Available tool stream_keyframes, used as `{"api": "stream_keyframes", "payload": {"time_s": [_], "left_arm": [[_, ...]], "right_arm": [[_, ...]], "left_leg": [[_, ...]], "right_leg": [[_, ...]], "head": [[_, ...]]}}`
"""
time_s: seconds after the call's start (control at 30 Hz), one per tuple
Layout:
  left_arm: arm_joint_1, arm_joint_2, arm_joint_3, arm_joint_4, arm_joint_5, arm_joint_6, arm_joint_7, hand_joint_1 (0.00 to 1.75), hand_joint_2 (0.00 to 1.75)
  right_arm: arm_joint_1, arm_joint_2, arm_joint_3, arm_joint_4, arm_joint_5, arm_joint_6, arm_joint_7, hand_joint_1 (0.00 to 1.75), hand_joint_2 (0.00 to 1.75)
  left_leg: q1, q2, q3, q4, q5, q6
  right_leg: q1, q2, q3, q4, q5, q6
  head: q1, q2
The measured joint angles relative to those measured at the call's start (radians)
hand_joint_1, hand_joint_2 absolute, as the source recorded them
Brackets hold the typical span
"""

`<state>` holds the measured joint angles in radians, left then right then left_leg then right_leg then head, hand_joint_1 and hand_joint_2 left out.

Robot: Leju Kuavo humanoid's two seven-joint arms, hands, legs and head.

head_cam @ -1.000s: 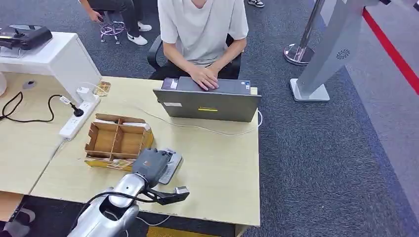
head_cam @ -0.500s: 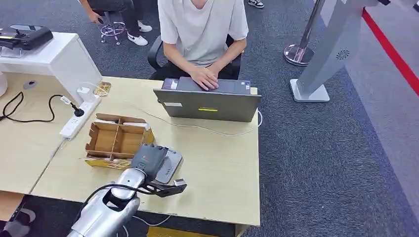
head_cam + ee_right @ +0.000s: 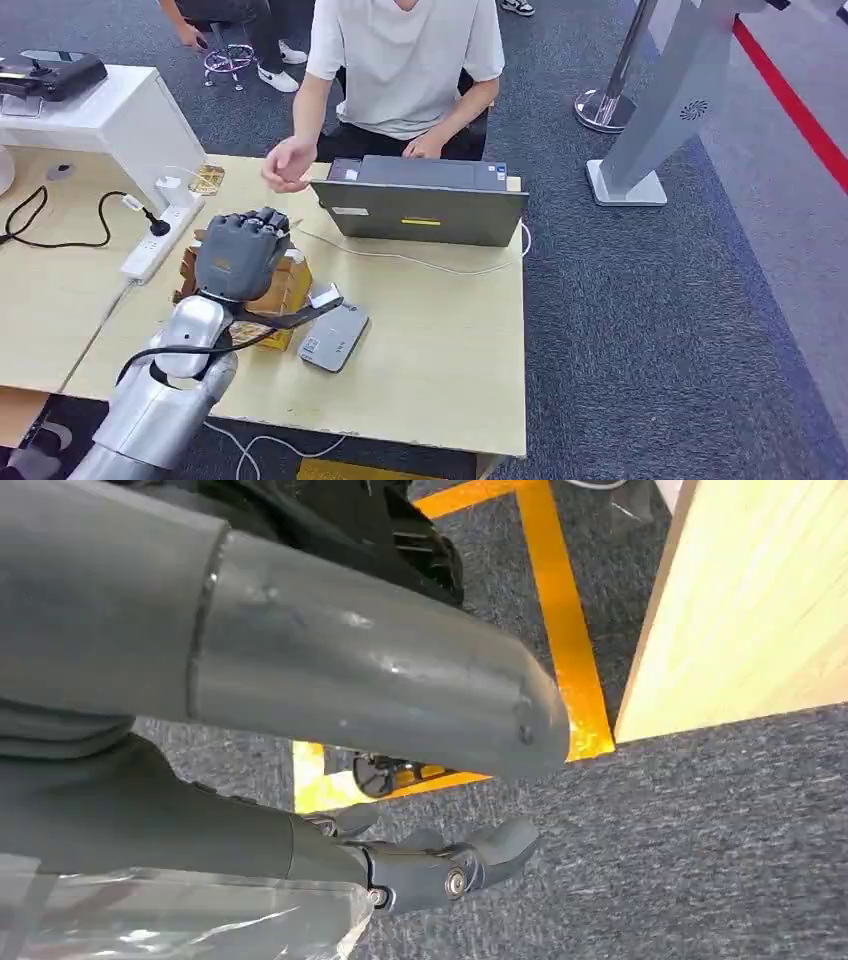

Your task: Pass the card to the sensor for recognition and then transmit it.

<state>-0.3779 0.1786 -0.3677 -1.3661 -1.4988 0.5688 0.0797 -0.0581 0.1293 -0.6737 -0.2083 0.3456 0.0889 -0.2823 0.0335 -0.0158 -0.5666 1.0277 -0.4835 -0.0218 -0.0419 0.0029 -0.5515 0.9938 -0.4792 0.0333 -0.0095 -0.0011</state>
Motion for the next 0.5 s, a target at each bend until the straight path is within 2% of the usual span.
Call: {"api": "stream_keyframes", "payload": {"time_s": [0.1, 0.27, 0.5], "left_arm": [[-0.06, 0.024, 0.028, -0.008, -0.006, 0.013, -0.019, 1.75, 1.75], [-0.216, 0.066, 0.093, 0.032, -0.006, -0.011, -0.044, 1.75, 1.75], [-0.292, 0.092, 0.119, 0.101, -0.009, -0.011, -0.049, 1.75, 1.75]], "right_arm": [[-0.005, 0.0, 0.0, 0.0, 0.01, 0.0, 0.004, 0.0, 0.0], [-0.012, 0.0, 0.001, 0.0, 0.014, -0.005, 0.018, 0.0, 0.0], [-0.012, 0.001, 0.001, 0.001, 0.016, -0.01, 0.021, 0.0, 0.0]], "left_leg": [[0.0, -0.001, -0.001, 0.0, 0.002, 0.001], [0.0, -0.001, -0.002, 0.0, 0.004, 0.0], [0.0, -0.001, -0.002, 0.0, 0.004, 0.0]], "right_leg": [[0.0, -0.001, -0.001, 0.0, 0.001, 0.0], [0.0, -0.001, -0.002, 0.0, 0.003, -0.001], [0.0, 0.0, -0.002, 0.0, 0.003, -0.001]], "head": [[0.0, 0.0], [0.0, 0.0], [0.0, 0.0]]}}
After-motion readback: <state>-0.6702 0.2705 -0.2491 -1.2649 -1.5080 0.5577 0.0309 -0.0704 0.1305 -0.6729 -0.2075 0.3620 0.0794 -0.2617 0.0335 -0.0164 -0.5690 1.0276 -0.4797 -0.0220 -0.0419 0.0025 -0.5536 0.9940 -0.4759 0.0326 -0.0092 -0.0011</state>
